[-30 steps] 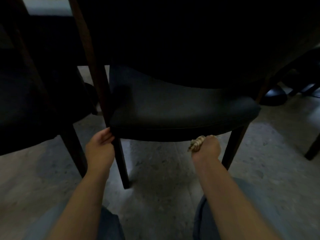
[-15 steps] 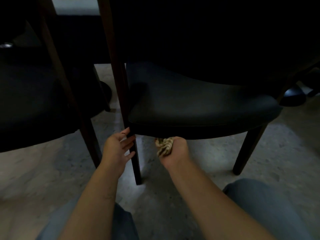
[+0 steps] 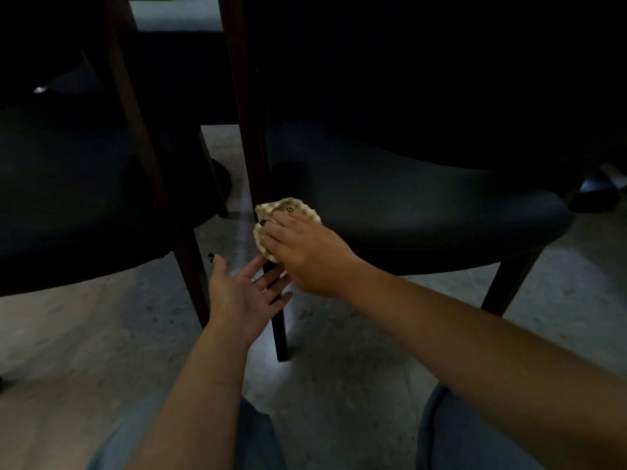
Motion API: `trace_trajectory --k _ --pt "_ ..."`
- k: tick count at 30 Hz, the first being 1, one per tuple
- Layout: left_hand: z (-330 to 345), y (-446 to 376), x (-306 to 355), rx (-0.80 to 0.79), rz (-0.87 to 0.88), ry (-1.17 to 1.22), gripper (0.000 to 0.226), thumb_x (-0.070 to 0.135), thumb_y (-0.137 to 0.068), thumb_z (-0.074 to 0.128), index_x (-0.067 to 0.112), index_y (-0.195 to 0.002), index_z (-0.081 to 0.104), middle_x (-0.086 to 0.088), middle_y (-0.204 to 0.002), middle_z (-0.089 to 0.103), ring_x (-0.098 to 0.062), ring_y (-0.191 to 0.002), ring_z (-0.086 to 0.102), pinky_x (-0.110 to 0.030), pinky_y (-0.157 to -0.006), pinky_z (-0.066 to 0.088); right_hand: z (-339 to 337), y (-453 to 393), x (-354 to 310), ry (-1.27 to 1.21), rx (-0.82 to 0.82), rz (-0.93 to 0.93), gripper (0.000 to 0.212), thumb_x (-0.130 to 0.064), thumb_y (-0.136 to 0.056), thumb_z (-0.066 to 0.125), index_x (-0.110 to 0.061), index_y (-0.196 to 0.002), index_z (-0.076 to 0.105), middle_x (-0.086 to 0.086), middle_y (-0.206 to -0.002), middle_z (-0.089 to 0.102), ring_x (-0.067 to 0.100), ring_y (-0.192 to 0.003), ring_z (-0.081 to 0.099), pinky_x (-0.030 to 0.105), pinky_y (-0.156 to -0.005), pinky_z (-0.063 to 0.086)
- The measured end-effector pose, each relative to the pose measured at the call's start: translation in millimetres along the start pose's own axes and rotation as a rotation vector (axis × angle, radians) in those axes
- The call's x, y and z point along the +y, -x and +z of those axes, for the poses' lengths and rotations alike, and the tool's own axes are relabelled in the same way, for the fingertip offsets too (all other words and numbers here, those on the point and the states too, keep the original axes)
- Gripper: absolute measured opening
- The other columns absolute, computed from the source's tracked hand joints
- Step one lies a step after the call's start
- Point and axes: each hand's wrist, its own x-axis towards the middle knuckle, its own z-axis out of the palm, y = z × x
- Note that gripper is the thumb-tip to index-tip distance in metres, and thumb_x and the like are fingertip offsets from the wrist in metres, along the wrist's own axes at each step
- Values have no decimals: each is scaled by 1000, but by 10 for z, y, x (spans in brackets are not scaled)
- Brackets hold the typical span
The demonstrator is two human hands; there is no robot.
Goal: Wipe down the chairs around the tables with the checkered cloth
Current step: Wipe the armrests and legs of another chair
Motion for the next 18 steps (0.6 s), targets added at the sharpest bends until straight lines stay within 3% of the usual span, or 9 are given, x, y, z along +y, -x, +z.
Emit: trace_trajectory --k 2,5,9,11,14,18 --pt "16 10 -23 10 6 29 71 74 -88 31 14 -108 63 -19 -104 72 -36 -100 69 -50 -87 50 94 68 85 164 -49 -143 44 -11 -84 62 3 -125 59 21 -132 57 36 -127 49 46 -110 33" --pt "68 45 -66 36 -8 27 63 67 -91 37 11 -110 60 -19 -114 69 -34 -102 68 -47 -87 51 134 77 150 309 -32 -289 43 -16 -83 63 -2 -123 63 15 -131 58 34 -128 49 44 -111 31" --pt "129 70 -133 -46 -28 21 66 64 -91 39 10 -124 56 -16 -121 66 -32 -109 66 -48 -92 50 188 341 212 577 -280 -473 39 -24 -89 61 -11 -125 62 12 -140 52 32 -138 35 45 -116 17" --pt "152 75 -152 -84 -32 39 69 64 -90 42 11 -133 50 -16 -124 65 -32 -110 65 -49 -97 47 192 567 257 638 -398 -500 38 -23 -91 56 -8 -127 61 14 -141 50 34 -139 34 44 -116 19" --pt "189 75 -167 -88 -25 40 75 64 -86 49 11 -139 45 -15 -128 62 -30 -115 62 -48 -103 42 113 879 400 599 -452 -527 35 -25 -92 54 -12 -123 64 9 -138 54 29 -136 40 39 -115 23" --pt "275 65 -201 -95 -14 1 68 56 -80 61 10 -130 54 -12 -125 65 -26 -112 65 -46 -102 44 -101 1164 707 342 -304 -514 34 -26 -69 80 -15 -101 76 2 -114 70 20 -114 62 31 -104 41"
